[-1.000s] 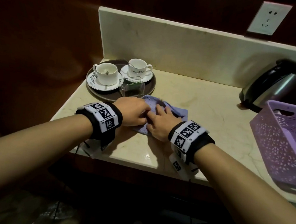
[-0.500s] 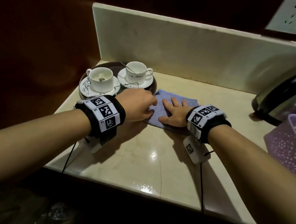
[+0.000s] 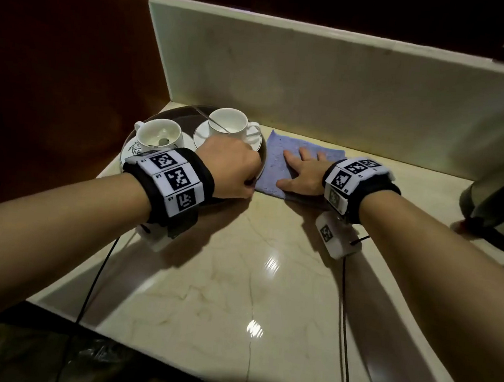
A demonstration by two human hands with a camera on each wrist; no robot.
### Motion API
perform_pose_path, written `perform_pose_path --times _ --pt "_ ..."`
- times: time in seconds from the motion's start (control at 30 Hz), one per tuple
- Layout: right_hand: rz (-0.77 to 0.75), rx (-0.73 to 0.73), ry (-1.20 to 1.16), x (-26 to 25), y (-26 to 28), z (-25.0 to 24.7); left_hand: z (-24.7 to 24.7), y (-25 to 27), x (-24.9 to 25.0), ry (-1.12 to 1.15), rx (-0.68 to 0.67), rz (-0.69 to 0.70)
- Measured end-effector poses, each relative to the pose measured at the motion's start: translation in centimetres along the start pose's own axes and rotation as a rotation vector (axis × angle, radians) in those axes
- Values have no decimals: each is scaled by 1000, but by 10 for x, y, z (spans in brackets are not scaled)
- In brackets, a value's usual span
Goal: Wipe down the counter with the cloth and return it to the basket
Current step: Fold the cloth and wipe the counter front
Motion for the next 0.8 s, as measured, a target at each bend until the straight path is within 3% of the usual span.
perform_pose_path --times 0.47,0.8 --pt "-50 14 -49 -5 -12 -10 13 8 17 -216 -139 31" --pt "-25 -63 -46 26 55 32 5 9 34 -316 -88 117"
Point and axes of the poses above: each hand's wrist, its own y-axis away from the middle knuckle, its own z-axis out of the palm, x = y × z, the point moved 9 cm from there along -y, towards the middle knuckle, and after that the axes turned 9 degrees about z, right-handed, at the moved point
